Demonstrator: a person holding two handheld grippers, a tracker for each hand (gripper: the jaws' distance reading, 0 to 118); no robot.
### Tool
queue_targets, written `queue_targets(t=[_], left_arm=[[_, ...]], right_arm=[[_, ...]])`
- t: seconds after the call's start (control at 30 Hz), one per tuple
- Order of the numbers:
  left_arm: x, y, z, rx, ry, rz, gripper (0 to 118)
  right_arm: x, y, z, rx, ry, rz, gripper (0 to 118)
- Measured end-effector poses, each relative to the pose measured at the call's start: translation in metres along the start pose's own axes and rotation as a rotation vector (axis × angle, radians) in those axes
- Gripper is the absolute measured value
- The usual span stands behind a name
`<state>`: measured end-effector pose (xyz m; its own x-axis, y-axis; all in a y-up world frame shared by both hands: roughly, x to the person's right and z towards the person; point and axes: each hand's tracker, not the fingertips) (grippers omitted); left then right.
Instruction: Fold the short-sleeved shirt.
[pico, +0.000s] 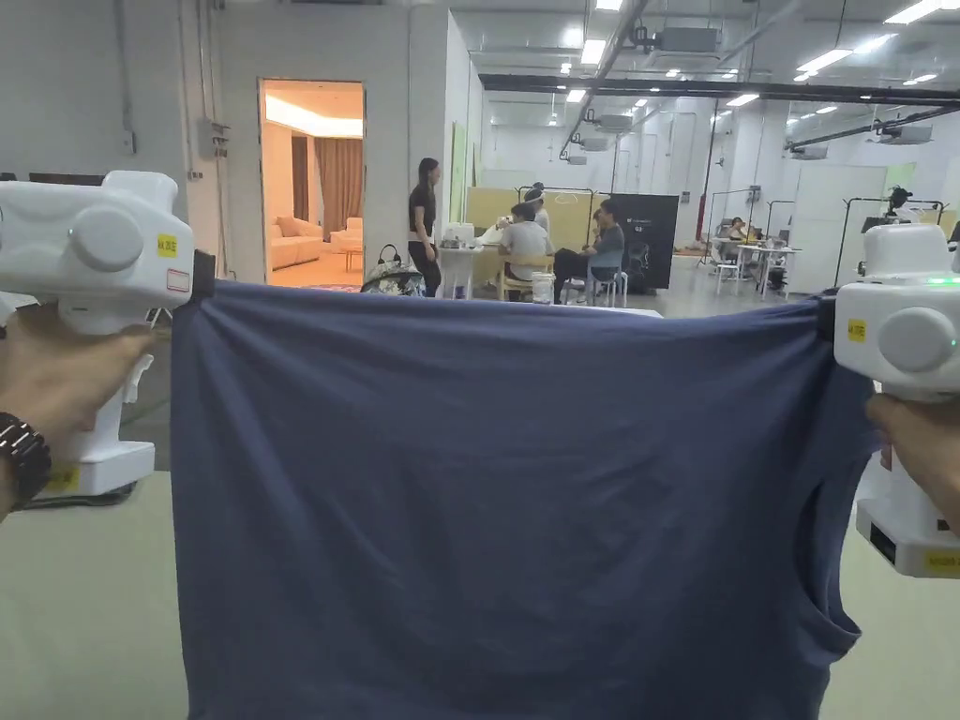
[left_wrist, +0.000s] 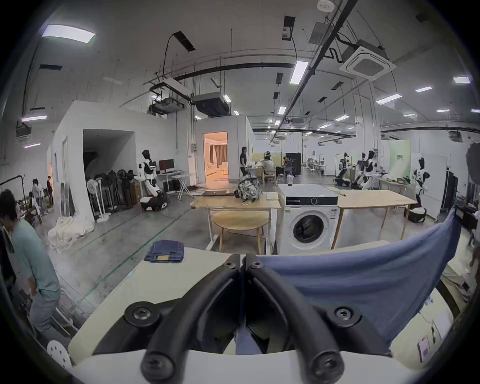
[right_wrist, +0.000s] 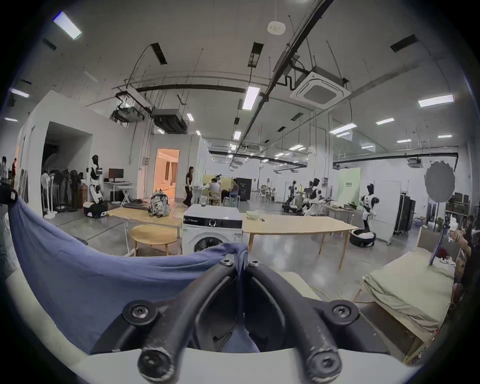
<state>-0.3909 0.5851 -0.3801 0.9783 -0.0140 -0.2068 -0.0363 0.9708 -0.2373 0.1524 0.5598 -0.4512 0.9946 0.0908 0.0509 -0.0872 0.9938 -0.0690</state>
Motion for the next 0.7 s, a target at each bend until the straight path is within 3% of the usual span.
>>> queue_targets(t=[0.4,0.7], left_arm=[[0.010,0.063,-0.042,0.090,0.054,-0.026,0],[0.017,0.032,-0.056,0.059,0.049,-0.053,0]], right_arm=[[-0.010,0.065,-0.055,0.086,-0.030,0.029,1],[-0.007,0.030,-0.055,0.066,-0.034,0.051,1]])
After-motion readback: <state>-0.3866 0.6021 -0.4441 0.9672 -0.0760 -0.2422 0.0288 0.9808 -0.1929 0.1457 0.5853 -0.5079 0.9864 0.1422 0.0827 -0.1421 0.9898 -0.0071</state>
